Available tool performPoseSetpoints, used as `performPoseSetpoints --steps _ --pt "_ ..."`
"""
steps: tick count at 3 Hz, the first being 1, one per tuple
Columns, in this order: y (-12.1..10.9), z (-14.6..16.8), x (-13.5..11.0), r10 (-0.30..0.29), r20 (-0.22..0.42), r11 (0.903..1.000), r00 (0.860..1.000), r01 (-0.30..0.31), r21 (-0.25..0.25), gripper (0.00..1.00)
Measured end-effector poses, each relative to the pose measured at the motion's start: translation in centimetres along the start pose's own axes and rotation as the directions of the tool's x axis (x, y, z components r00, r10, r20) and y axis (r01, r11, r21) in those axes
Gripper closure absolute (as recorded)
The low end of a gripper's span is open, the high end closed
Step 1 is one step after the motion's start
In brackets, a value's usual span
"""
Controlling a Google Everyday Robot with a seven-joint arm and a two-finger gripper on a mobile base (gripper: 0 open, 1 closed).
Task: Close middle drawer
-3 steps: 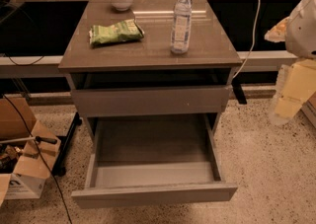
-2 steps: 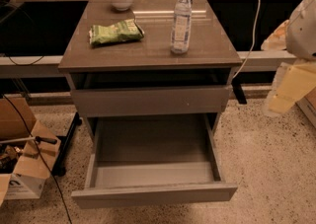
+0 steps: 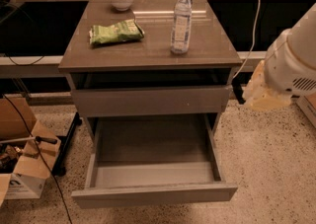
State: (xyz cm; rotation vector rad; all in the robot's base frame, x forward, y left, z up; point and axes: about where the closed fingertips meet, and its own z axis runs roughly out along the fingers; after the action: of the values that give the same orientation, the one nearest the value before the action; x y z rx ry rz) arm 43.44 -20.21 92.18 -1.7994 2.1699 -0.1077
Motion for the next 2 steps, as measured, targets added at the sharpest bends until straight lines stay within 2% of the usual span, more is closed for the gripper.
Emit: performPoseSetpoints --steps 1,2 --pt "1.74 4.76 0.96 -0.032 0.022 0.9985 0.999 0.033 -0.044 0.92" --pt "1.82 4.85 0.98 -0.036 0.019 0.9985 0.999 0.037 -0.039 1.0"
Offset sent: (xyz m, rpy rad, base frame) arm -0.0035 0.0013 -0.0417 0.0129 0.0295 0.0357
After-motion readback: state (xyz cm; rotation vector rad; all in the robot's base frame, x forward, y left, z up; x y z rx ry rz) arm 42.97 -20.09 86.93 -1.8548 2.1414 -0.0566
